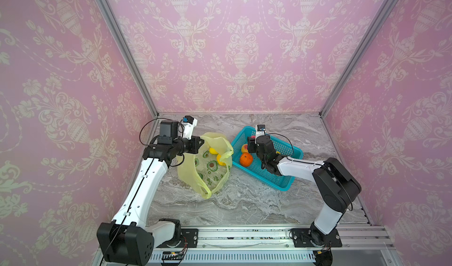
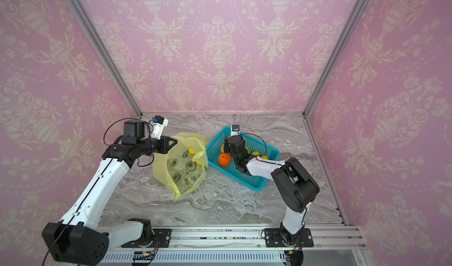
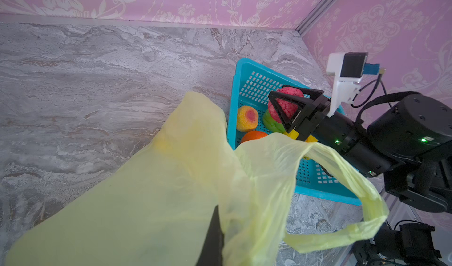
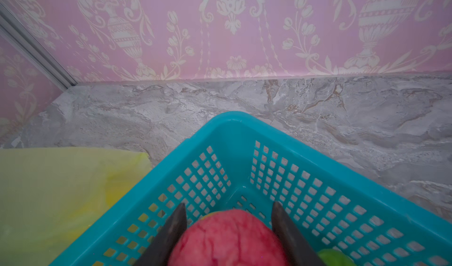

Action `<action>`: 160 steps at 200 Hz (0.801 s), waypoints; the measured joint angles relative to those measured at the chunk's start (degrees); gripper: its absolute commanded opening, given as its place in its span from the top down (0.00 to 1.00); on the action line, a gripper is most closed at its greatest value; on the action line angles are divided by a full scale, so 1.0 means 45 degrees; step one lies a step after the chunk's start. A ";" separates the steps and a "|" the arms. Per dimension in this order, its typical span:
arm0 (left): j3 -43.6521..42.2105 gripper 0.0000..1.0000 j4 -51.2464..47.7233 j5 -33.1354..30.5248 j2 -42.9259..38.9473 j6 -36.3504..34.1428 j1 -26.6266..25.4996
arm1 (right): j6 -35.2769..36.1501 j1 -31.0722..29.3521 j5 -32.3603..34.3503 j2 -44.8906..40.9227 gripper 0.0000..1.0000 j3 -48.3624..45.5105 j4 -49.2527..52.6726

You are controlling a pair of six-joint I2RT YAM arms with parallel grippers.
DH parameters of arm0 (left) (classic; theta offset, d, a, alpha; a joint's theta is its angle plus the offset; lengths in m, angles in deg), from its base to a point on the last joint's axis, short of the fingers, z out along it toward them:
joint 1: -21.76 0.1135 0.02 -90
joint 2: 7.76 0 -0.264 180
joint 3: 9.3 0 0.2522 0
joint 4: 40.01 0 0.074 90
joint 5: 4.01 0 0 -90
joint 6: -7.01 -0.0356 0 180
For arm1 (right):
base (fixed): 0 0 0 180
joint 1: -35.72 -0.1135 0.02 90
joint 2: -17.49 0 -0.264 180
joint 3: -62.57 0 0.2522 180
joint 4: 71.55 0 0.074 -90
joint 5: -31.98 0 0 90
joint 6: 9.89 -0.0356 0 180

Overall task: Untie the knot of the plastic bag and take out the fruit
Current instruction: 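Lift the pink apple out of the bag toward the teal basket, then open the right gripper to release the pink apple into the basket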

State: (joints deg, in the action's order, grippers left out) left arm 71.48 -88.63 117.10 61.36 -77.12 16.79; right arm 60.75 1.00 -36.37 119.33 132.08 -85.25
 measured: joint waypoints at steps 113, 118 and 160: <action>0.0000 1.00 -0.0005 -0.0005 0.0000 -0.0005 0.0010 | -0.1098 0.0568 -0.0282 0.1107 0.61 0.1166 0.1914; 0.0000 1.00 -0.0005 -0.0005 0.0000 0.0000 0.0010 | -0.1107 0.0617 -0.0282 0.1107 0.57 0.1166 0.1962; 0.0000 1.00 -0.0005 0.0000 0.0000 0.0000 0.0010 | -0.1389 0.0748 -0.0374 0.1107 0.26 0.1171 0.2035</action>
State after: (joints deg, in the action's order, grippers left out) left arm 71.48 -88.65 117.10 61.36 -77.12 16.83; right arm 54.50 4.36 -38.05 124.32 137.35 -76.09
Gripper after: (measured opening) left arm 0.047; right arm 0.685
